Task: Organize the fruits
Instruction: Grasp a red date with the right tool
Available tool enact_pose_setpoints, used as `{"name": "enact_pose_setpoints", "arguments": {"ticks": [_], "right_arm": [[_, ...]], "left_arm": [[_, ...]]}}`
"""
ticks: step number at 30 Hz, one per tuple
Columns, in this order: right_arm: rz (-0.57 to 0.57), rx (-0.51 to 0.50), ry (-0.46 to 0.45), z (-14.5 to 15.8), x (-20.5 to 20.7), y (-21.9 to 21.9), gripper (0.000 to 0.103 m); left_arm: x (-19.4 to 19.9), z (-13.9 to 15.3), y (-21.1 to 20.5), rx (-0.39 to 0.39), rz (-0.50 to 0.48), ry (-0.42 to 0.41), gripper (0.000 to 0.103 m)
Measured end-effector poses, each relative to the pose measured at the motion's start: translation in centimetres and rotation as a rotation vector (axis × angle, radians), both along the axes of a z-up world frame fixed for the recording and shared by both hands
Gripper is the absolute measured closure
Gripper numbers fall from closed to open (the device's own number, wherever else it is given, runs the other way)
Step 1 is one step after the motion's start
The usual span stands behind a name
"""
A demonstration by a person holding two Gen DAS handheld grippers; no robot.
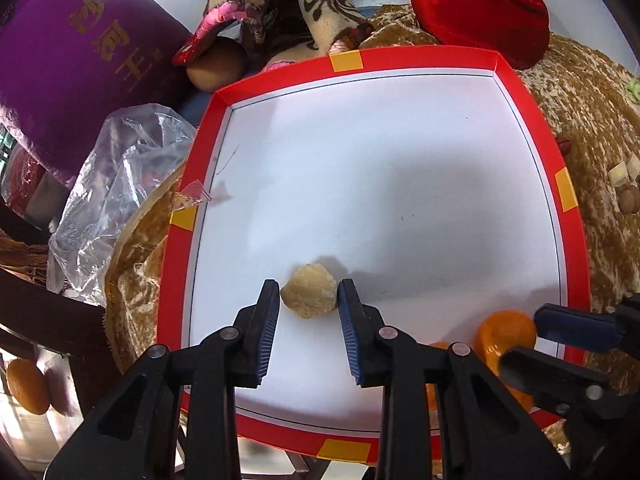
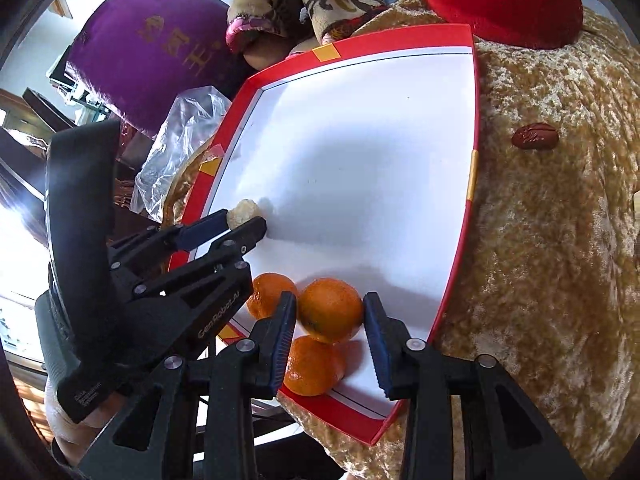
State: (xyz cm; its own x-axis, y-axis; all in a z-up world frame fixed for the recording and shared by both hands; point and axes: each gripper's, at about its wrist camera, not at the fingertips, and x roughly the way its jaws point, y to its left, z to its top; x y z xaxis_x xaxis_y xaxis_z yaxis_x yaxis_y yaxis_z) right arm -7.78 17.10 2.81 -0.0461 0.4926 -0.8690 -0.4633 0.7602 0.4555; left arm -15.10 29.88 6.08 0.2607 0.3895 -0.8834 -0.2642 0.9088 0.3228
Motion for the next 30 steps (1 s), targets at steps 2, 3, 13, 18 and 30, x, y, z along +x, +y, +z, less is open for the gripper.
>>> {"name": "enact_pose_setpoints", "arguments": {"ticks": [2, 3, 13, 18, 30], "right_arm": [[0.001, 0.014, -0.014, 1.0, 0.1, -0.5, 0.066], [0.0, 0.019, -0.023, 1.6, 0.3, -0.8, 0.066], [-0.168, 0.028, -0.122, 9.0, 6.1, -15.7, 0.065], [-0.342, 0.019, -0.048, 8.4, 10.4, -24.0, 0.065], [-0.388, -0.016, 0.108, 2.6, 12.6, -26.0, 0.065]], "left_arm": [[0.1, 0.5, 0.0, 0.001, 0.017, -0.016, 0.072], [0.1, 0.8, 0.0, 0.003, 0.023, -0.028, 0.071], [1.9, 6.4, -7.7, 0.026, -0.145, -0.261, 0.058], [3.9, 5.4, -14.5, -0.049, -0.291, -0.25, 0.058], [8.3, 0.8, -22.1, -0.108, -0.455, -0.12, 0.058]]}}
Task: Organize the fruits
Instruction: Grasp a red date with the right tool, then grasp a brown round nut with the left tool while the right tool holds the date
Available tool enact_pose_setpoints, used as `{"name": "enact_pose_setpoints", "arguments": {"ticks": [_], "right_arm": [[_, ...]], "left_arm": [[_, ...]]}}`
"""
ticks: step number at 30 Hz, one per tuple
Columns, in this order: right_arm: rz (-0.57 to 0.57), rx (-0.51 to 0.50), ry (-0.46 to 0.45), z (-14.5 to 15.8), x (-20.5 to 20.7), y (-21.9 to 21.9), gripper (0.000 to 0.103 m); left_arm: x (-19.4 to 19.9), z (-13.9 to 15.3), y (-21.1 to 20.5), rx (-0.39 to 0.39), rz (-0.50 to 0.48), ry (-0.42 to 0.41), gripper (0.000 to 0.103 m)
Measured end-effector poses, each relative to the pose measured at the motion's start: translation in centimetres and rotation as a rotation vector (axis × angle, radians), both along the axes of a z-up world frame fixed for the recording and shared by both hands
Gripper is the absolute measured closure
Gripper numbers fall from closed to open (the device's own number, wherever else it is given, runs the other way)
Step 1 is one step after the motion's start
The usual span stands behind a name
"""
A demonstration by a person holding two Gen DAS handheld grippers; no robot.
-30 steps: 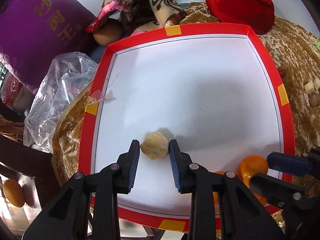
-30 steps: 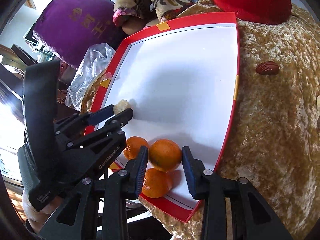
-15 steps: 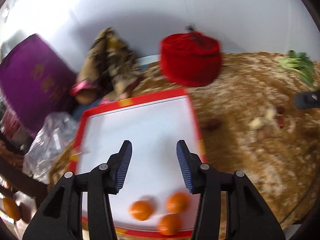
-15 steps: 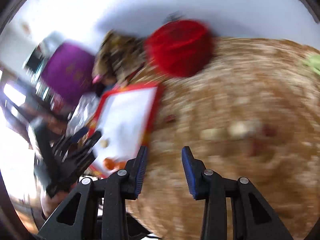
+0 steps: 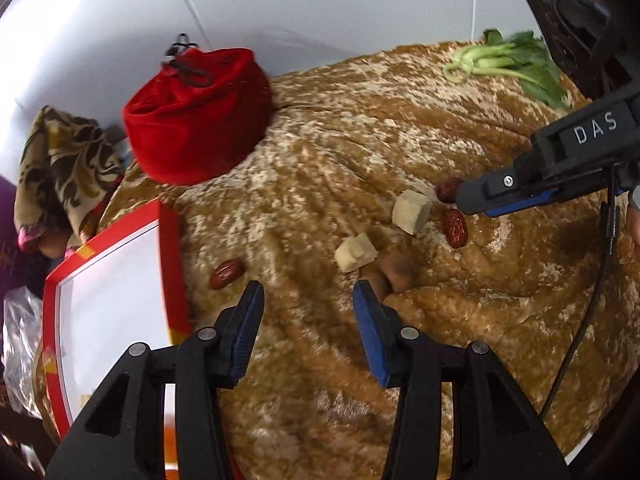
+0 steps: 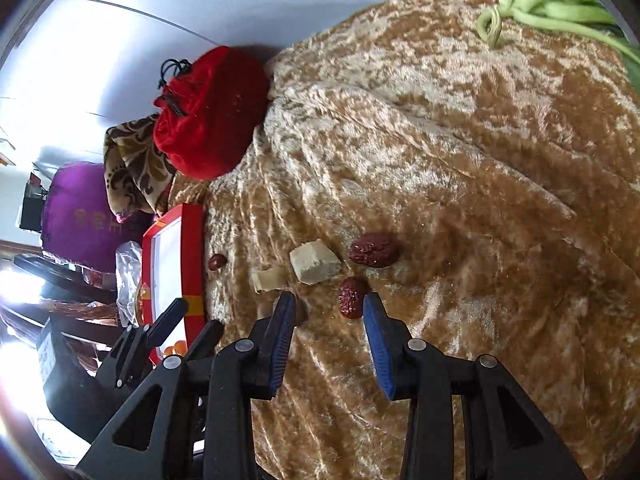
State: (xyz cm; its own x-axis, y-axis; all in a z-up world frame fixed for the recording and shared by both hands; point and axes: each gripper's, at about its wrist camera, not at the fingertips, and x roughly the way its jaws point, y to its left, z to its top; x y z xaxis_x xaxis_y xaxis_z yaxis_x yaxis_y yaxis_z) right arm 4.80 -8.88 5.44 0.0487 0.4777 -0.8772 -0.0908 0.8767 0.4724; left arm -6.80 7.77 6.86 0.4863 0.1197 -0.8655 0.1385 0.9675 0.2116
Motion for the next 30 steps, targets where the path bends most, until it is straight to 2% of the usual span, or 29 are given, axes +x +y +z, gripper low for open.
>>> {"name": "enact_pose_setpoints", "arguments": {"ticks": [4, 12, 14, 18, 22, 25, 30], "right_arm": [[0.004, -0.018, 0.011, -0.9, 0.2, 0.2, 0.065], [0.02, -0.062, 0.028, -2.8, 0.7, 1.4, 0.066], [0.016, -0.075, 0.025, -3.2, 0.7, 1.4, 0.067], [0.017, -0.081, 0.018, -3.4, 0.6, 1.6, 0.07], [0.029, -0.11, 0.01, -3.5, 0.5, 1.8, 0.079], [0.019, -0.101, 0.027, -3.5, 0.4, 1.3, 0.085], [-0.001, -0.066, 0.056, -3.0, 0.5, 0.0, 0.085]], "left_arm": [[0.8, -0.8, -0.8, -0.011, -0.047, 0.034, 0.058], [1.6, -2.0, -0.7, -0.088, -0.096, 0.084, 0.058], [1.7, -2.6, -0.8, -0.08, -0.108, 0.107, 0.058], [2.0, -3.0, -0.4, -0.151, -0.096, 0.13, 0.058], [2.0, -3.6, -0.7, -0.137, -0.097, 0.141, 0.059], [2.0, -3.7, -0.8, -0.134, -0.109, 0.144, 0.064], [2.2, -3.5, -0.9, -0.153, -0.108, 0.141, 0.072]]}}
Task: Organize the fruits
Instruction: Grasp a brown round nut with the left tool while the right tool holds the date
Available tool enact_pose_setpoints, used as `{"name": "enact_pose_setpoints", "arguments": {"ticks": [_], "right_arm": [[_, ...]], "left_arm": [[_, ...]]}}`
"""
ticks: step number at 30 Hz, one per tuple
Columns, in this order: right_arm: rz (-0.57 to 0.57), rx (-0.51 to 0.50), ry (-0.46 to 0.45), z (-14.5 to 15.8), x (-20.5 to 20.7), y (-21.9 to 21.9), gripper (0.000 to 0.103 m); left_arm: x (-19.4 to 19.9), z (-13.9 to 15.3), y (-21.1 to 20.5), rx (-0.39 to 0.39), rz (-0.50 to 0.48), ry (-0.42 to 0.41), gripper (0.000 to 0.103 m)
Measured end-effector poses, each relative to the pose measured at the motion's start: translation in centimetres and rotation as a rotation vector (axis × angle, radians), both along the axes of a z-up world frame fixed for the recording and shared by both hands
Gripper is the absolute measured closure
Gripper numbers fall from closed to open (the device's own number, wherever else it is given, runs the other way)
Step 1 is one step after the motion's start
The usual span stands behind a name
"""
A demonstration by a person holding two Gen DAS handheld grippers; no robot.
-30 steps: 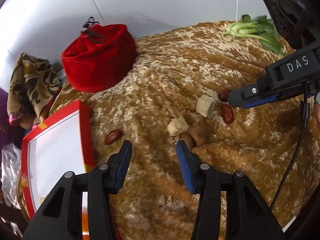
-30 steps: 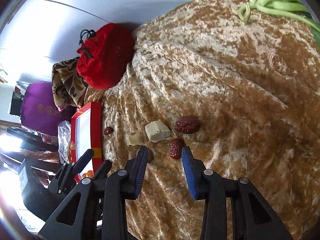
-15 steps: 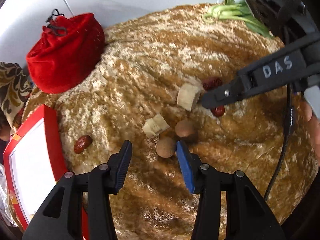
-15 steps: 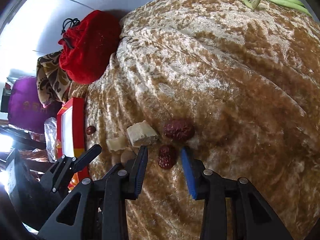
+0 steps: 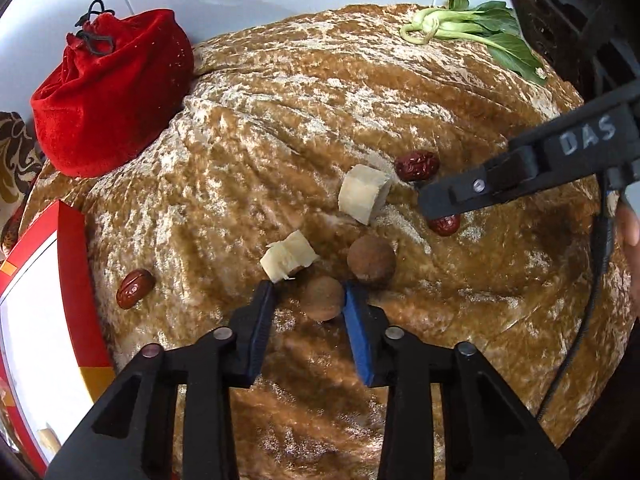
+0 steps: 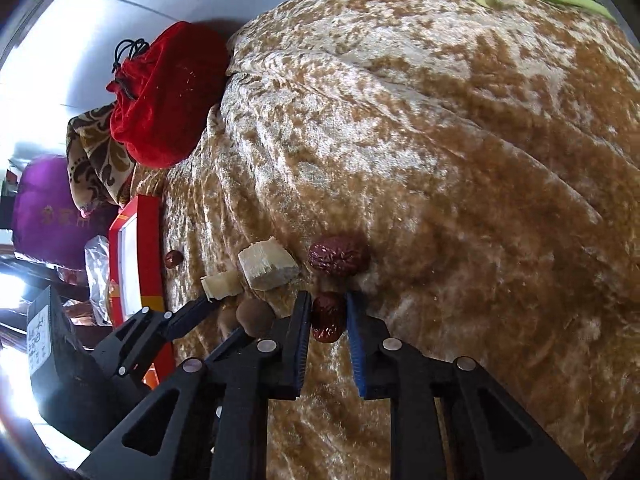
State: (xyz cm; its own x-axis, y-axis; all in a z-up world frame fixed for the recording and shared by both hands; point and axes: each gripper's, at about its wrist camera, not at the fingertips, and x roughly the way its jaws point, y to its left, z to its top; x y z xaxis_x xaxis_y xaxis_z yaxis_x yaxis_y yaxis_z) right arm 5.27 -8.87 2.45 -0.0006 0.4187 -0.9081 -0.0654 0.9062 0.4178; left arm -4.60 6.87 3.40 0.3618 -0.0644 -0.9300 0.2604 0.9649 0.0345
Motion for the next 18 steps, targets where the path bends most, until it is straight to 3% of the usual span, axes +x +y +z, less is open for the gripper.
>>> {"name": "enact_pose_setpoints", "arguments": {"ticks": [6, 18], "right_arm": [[-0.031, 0.062, 0.002, 1.6, 0.1, -1.8, 0.085], [-0.091, 0.129, -0.044, 4.8, 0.4, -4.9, 0.085]], "left_arm": [[0.5, -0.1, -0.6, 0.001, -0.01, 0.0, 0.084], [-1.2, 3.4, 2.5, -0.016, 0.03, -0.074, 0.084]]}}
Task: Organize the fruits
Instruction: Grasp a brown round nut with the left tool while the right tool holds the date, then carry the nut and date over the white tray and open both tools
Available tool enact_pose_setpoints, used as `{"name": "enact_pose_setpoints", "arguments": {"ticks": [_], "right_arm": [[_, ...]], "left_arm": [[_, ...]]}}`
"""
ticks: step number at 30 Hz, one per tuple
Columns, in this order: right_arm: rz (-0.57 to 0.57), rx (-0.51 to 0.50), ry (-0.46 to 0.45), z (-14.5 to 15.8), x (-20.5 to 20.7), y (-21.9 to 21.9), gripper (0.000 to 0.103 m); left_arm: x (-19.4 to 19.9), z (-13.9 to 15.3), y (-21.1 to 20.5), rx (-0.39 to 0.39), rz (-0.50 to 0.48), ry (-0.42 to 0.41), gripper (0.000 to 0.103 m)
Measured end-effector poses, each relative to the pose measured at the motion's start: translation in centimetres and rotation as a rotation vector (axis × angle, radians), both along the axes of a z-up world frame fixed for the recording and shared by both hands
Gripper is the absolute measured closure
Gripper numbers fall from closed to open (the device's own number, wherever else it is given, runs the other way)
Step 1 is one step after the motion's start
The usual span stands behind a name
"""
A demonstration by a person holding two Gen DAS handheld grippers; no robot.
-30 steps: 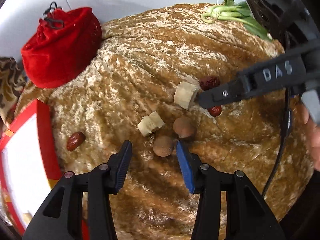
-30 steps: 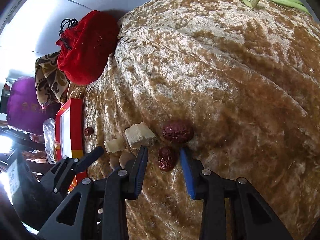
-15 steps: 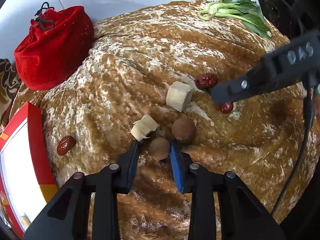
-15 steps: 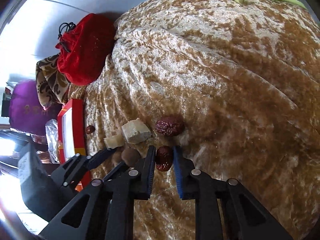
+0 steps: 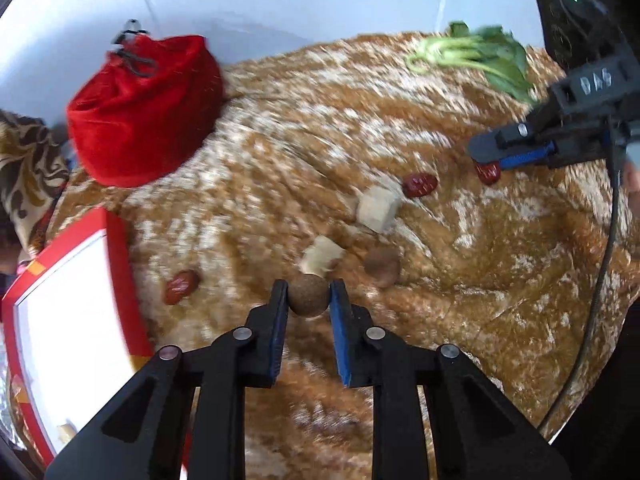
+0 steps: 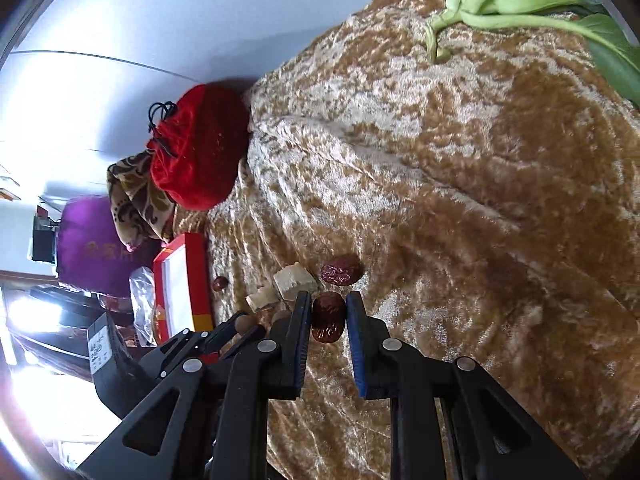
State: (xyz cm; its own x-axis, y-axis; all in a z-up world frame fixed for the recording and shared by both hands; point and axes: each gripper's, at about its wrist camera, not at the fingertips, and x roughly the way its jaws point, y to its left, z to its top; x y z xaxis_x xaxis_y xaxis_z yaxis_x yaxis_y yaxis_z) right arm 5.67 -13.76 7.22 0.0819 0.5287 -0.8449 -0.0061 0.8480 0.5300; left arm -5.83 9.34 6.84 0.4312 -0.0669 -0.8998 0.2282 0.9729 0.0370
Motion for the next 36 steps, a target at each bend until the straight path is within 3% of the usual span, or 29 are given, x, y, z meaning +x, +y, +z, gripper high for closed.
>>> {"name": "enact_pose_setpoints", "arguments": {"ticks": [8, 36], "right_arm": [[-0.006, -0.008, -0.008, 0.1, -0.1, 0.1, 0.085], [0.023, 0.015, -0.032, -0.2, -0.4, 2.6, 0.085]], "left_arm": [[-1.2, 2.7, 3.5, -0.028, 0.094, -0.065, 0.084], [-2.4, 3.1, 9.2, -0.015, 0.237, -0.076, 0.084]]}}
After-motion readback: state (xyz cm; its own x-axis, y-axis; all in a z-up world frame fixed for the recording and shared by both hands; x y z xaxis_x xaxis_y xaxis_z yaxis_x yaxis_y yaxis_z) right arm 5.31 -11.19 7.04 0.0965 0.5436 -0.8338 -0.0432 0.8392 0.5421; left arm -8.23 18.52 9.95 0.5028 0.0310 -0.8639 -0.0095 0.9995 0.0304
